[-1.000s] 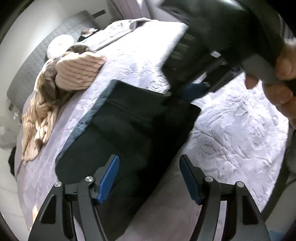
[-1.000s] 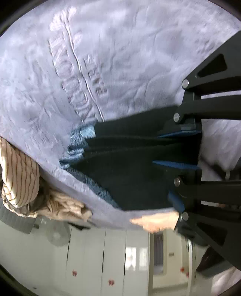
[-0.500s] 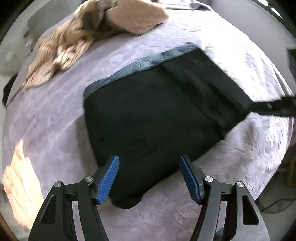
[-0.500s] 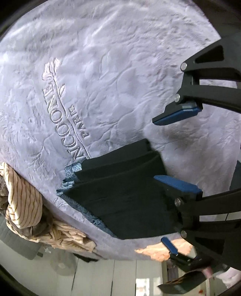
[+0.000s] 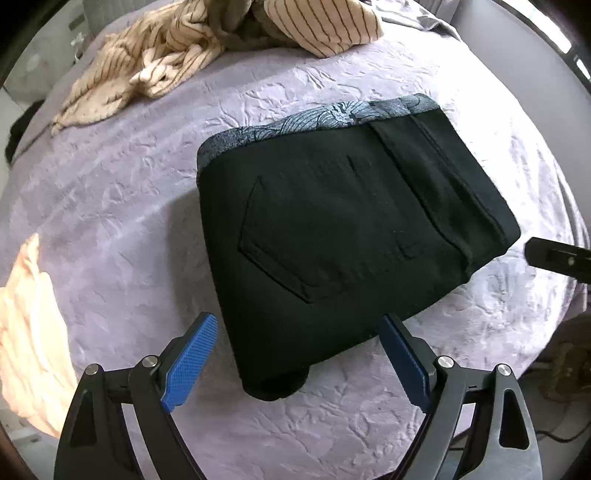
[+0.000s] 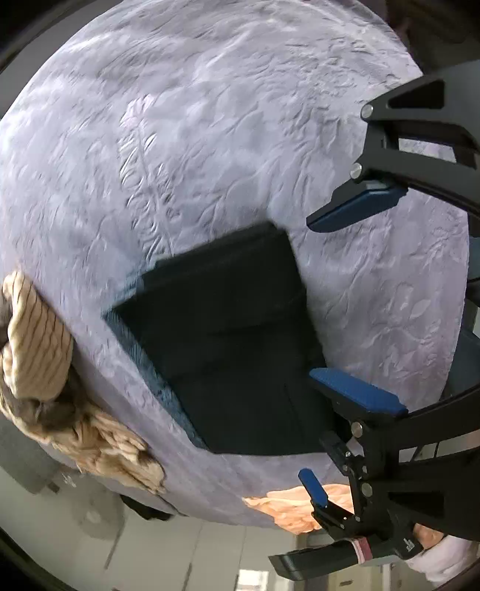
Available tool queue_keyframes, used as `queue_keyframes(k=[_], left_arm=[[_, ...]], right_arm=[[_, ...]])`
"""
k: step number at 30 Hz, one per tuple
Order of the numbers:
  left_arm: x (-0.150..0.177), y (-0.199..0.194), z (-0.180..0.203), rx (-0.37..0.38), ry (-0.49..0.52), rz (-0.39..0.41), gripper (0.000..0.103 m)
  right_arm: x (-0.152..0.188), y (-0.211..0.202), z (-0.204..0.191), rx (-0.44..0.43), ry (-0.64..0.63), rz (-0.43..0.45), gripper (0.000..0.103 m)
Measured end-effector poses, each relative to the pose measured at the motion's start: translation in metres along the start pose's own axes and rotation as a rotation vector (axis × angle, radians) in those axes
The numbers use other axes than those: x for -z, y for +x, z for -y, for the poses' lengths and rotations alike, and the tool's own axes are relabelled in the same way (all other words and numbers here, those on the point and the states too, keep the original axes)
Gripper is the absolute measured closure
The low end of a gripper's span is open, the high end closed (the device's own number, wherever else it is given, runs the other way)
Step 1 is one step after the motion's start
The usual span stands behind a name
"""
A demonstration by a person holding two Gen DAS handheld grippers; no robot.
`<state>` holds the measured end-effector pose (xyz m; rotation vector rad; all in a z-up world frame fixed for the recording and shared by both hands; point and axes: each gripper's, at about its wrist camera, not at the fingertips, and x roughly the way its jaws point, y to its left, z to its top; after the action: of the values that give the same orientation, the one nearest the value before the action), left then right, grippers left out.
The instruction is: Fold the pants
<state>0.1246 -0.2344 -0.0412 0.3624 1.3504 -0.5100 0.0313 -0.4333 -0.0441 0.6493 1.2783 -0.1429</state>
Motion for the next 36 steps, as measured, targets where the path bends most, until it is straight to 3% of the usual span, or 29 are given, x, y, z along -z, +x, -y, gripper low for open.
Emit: queue_keyframes(k=[2, 6, 19, 36], left_arm=[[-0.001, 0.000, -0.004, 0.006, -0.013, -0.002, 0.013], [-0.004, 0.001, -0.013, 0.021, -0.043, -0.014, 0.013], [-0.016, 0.016, -0.027, -0.029, -0.096, -0.056, 0.013], [-0.033, 0.032, -0.029, -0.049, -0.138, -0.090, 0.013]], right_arm=[[-0.002, 0.001, -0.009, 0.011, -0.027, 0.009, 0.020], [-0.006, 0.001, -0.020, 0.050, -0.084, 0.047, 0.000], [-0.014, 0.012, 0.007, 0.033, -0.010, -0.016, 0.000], [-0.036, 0.019, 0.039, 0.021, 0.052, -0.030, 0.000]])
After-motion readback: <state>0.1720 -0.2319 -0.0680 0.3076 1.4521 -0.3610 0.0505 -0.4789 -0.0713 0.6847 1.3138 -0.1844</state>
